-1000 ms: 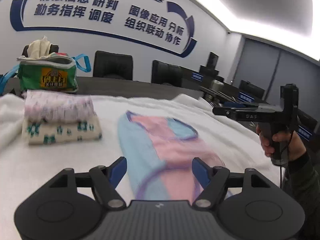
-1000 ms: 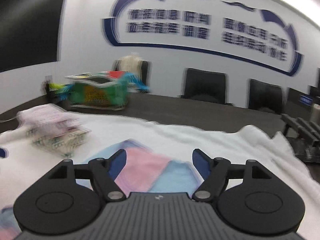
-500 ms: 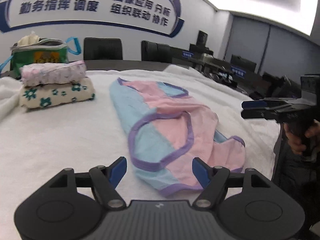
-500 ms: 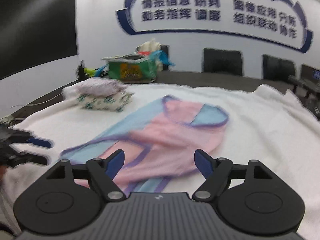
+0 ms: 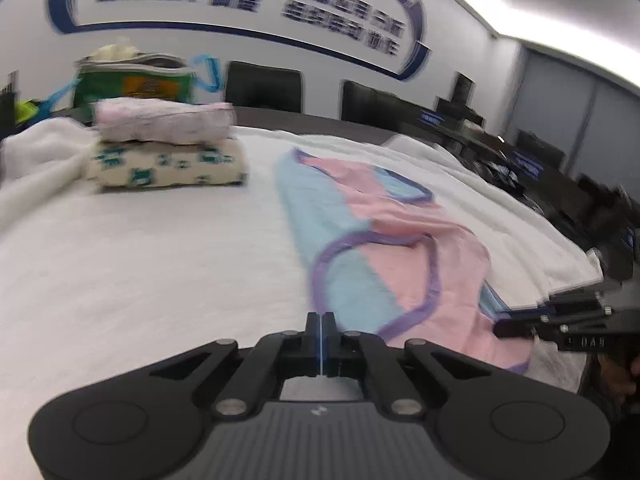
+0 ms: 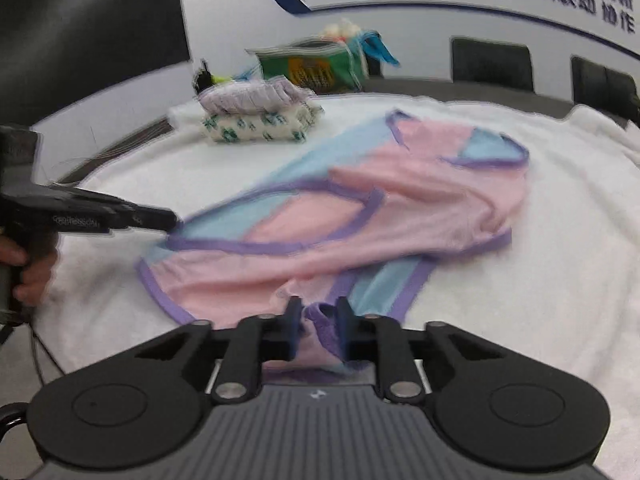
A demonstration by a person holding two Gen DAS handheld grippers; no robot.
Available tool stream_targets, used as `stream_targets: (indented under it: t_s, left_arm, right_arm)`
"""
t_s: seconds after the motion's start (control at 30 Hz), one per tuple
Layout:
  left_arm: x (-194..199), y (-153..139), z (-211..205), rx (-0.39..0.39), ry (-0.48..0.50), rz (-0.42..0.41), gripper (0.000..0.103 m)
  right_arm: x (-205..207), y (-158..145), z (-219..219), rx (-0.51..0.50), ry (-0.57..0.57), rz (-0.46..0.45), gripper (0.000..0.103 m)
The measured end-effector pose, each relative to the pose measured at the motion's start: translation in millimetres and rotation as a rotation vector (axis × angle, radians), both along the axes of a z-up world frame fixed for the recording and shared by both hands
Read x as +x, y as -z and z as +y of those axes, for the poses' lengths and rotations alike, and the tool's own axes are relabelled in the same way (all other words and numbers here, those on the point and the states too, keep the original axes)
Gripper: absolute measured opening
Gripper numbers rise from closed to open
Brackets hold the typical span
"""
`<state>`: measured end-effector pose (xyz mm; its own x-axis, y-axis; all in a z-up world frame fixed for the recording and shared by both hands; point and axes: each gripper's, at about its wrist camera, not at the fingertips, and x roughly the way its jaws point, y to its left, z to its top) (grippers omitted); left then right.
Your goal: Fold clothes
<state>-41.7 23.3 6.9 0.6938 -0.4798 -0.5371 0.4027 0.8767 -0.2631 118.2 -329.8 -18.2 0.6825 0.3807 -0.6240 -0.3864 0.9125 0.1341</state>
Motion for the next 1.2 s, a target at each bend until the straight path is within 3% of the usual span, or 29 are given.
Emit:
stream_targets:
  t_s: [0.2, 0.3, 0.37, 0.43, 0.5, 0.53, 0.6, 0.67, 0.87, 1.2]
  left_arm:
    - [-36, -25, 41, -0.110, -0.069, -0.031, 0.000]
    - [-41, -30, 46, -0.095, -0.081, -0.056, 0.000]
    - [-40, -29, 43, -0.078, -0.074, -0.067, 0.001]
    - [-39, -27, 37, -0.086, -0.049, -0.064, 0.008]
    - [-38, -28, 28, -0.084, -0.014, -0.069, 0.021]
    - [-37, -29, 22, -0.079, 0.001, -0.077, 0.025]
    - [-35, -31, 9, -0.064, 0.040, -0.088, 0.041]
    - [-31, -33, -6, -0.046, 0.076, -0.099, 0.047]
    - [-23, -25, -37, -0.021, 0.121, -0.083, 0.048]
    - [-19, -18, -32, -0.041, 0.117, -0.044, 0.048]
  right_arm:
    - [-21, -15, -1, 0.077, -0.102, 0.048, 0.005]
    - [-31, -24, -4, 0.060, -0.095, 0.039, 0.005]
    - [-30, -24, -7, 0.050, -0.080, 0.042, 0.012]
    - [-30, -26, -13, 0.057, -0.053, 0.026, 0.036]
    - [-30, -33, -22, 0.067, 0.000, -0.015, 0.052]
    - [-30, -36, -27, 0.072, 0.027, -0.037, 0.055]
    - [-29, -43, -36, 0.083, 0.080, -0.080, 0.055]
    - [-25, -44, -47, 0.094, 0.144, -0.090, 0.057]
    - [-19, -30, -58, 0.091, 0.204, -0.061, 0.058]
    - [-13, -18, -69, 0.094, 0.262, -0.047, 0.059]
